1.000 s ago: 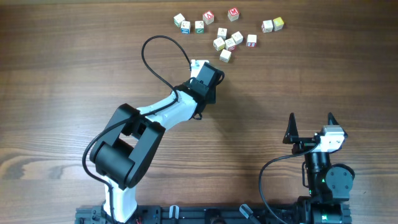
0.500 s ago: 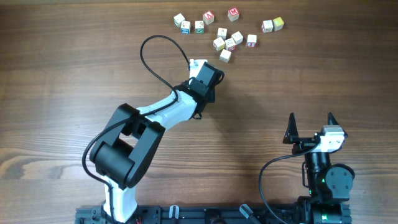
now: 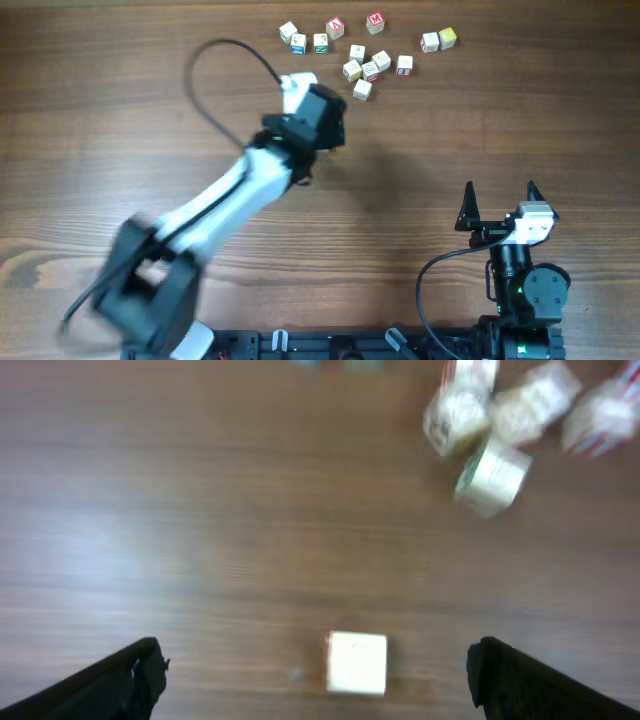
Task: Form a tower
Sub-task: 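Place the 8 block in open space and retract left arm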
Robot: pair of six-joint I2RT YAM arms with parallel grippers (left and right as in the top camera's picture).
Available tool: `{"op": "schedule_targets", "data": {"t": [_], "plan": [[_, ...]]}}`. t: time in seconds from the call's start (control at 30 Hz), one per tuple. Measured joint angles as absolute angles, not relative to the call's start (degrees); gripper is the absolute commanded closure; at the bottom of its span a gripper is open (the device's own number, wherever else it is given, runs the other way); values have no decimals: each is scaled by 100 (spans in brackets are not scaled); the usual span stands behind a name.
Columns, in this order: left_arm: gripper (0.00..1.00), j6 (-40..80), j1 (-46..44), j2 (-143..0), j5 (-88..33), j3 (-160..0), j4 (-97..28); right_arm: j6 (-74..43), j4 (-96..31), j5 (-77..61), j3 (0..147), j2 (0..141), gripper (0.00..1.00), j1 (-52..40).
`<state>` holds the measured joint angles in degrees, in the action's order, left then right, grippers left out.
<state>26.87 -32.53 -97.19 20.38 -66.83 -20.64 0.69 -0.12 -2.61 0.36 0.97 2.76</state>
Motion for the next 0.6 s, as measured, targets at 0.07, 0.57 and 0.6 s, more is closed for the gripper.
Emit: {"op": "schedule_targets", "data": {"t": [0.07,0.57,0.6], "plan": [[0,2663,-3052,-8877,2132,-6713,-2587,69,-12,-259,36,97,0,276],[0,2864,-2137,-5419,2265,-6733,-7087,274,21,-250,36,113,0,276],[0,2869,-2137,-5349,2268,-6733,-7220,292,8,-250,36,113,0,276]]}}
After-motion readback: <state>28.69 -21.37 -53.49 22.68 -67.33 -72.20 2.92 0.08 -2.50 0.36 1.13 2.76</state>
